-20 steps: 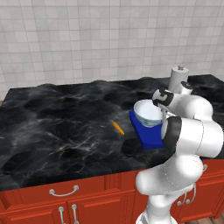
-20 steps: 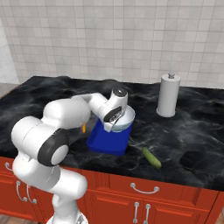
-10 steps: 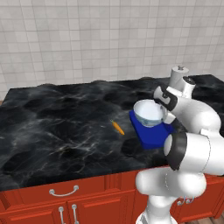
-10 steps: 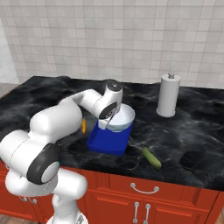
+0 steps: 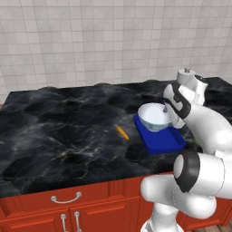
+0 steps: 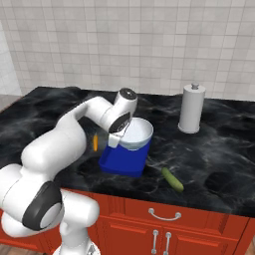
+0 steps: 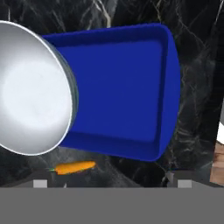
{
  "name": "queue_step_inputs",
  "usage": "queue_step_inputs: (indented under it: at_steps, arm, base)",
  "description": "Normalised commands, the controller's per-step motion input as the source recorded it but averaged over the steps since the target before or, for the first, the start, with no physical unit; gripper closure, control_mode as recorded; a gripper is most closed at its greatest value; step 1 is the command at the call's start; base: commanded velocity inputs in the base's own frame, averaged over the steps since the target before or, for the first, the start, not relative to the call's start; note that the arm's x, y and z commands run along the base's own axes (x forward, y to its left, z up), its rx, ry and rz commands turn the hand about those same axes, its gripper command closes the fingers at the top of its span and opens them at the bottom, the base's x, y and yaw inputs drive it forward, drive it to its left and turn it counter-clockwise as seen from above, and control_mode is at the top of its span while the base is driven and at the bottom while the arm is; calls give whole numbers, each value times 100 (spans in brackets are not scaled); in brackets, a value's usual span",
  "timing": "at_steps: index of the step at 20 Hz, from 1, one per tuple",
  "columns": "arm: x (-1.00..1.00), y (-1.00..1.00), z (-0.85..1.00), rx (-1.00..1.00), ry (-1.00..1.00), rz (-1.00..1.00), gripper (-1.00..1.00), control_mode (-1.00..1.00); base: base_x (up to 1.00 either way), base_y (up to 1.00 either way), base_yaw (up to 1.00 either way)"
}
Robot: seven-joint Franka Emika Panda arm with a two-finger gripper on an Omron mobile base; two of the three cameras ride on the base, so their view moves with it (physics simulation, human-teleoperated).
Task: Place the two vegetables and bowl onto the tray for setting up a vegetable dip station.
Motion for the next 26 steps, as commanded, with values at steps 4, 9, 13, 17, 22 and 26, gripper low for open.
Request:
queue_step_inputs:
  at_steps: [4,9,13,17,22,26]
  arm:
    - [-28,30,25,-5,-1,30,-100,-100]
    - [-19,38,26,-8,-2,29,-100,-100]
    - [-3,41,18,-11,-2,29,-100,-100]
    - [0,42,15,-13,-10,30,-100,-100]
    - [0,43,10,-12,-14,31,-100,-100]
    - [6,31,1,-8,-16,32,-100,-100]
  base:
    - [0,0,0]
    - [0,0,0]
    - [0,0,0]
    - [0,0,0]
    - [0,0,0]
    - [0,0,0]
